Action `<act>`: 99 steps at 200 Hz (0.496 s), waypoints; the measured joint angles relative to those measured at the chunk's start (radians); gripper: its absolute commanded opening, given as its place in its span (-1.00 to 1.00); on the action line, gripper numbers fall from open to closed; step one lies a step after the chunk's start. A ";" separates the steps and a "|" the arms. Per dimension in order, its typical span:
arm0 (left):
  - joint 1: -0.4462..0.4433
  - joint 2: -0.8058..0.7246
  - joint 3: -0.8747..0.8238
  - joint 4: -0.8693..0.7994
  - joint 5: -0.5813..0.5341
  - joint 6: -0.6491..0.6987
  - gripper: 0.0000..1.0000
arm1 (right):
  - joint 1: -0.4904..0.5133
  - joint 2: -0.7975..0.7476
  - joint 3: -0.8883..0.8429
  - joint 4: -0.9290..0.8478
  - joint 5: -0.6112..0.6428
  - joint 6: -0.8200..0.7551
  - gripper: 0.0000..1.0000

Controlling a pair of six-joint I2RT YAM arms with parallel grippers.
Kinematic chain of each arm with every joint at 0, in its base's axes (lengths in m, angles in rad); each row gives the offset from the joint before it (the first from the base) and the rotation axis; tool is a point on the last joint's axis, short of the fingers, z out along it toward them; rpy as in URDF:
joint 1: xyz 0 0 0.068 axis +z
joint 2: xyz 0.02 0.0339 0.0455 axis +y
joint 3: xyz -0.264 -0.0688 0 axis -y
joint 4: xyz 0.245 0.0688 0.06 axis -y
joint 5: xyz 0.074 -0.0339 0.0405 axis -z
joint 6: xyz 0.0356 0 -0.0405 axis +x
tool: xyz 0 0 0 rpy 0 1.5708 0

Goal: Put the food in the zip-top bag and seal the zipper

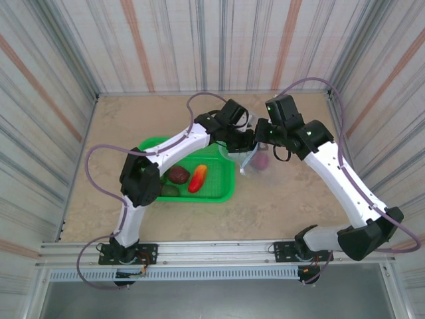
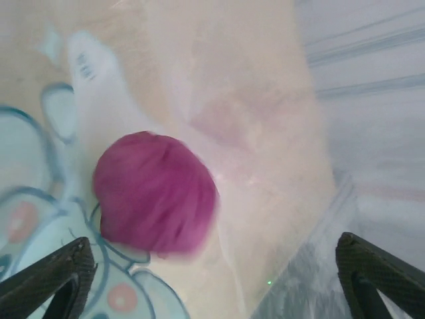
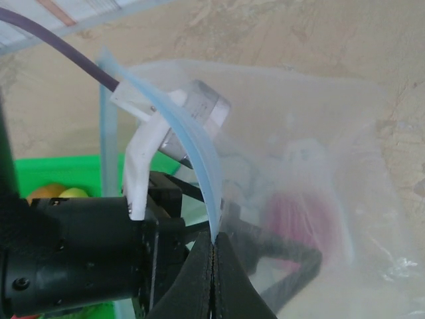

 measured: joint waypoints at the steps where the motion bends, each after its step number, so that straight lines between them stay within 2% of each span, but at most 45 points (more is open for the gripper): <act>1: 0.000 0.000 0.000 0.002 0.000 -0.002 0.97 | 0.000 0.000 0.000 0.000 -0.001 0.000 -1.00; 54: 0.008 -0.026 -0.018 0.025 -0.010 -0.009 0.97 | -0.019 -0.002 -0.005 0.027 -0.033 -0.001 -1.00; 99: 0.012 -0.093 -0.038 -0.051 -0.110 0.010 0.97 | -0.019 -0.013 -0.006 0.063 -0.097 -0.008 -1.00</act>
